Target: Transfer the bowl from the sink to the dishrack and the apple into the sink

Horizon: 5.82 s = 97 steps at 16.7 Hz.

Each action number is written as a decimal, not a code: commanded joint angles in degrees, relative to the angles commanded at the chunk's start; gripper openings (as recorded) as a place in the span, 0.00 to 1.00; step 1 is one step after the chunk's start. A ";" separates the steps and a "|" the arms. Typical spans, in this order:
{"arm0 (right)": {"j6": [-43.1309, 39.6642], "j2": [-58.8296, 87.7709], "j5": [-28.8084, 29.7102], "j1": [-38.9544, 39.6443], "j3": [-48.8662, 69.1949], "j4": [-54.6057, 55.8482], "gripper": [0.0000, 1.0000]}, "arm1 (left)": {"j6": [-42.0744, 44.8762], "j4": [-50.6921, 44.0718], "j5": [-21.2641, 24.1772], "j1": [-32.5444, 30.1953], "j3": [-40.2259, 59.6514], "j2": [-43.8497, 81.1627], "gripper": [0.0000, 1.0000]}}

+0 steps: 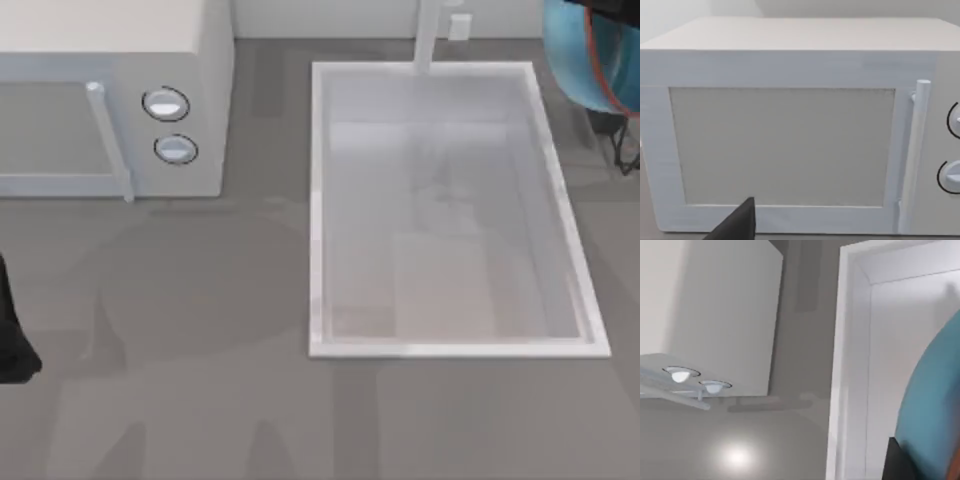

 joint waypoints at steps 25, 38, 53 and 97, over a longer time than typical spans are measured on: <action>-29.34 1.87 -11.19 -41.35 -20.74 63.44 0.00 | 0.00 0.00 0.00 0.00 0.00 0.00 1.00; -29.43 18.68 -6.65 -36.92 -34.70 94.41 0.00 | 0.00 0.00 0.00 0.00 0.00 0.00 1.00; -29.43 18.68 -6.65 -36.92 -34.70 94.41 0.98 | 0.00 0.00 0.00 0.00 0.00 0.00 1.00; -30.36 -84.28 9.24 -19.35 -90.77 47.25 1.00 | 0.00 0.00 0.00 0.00 0.00 0.00 1.00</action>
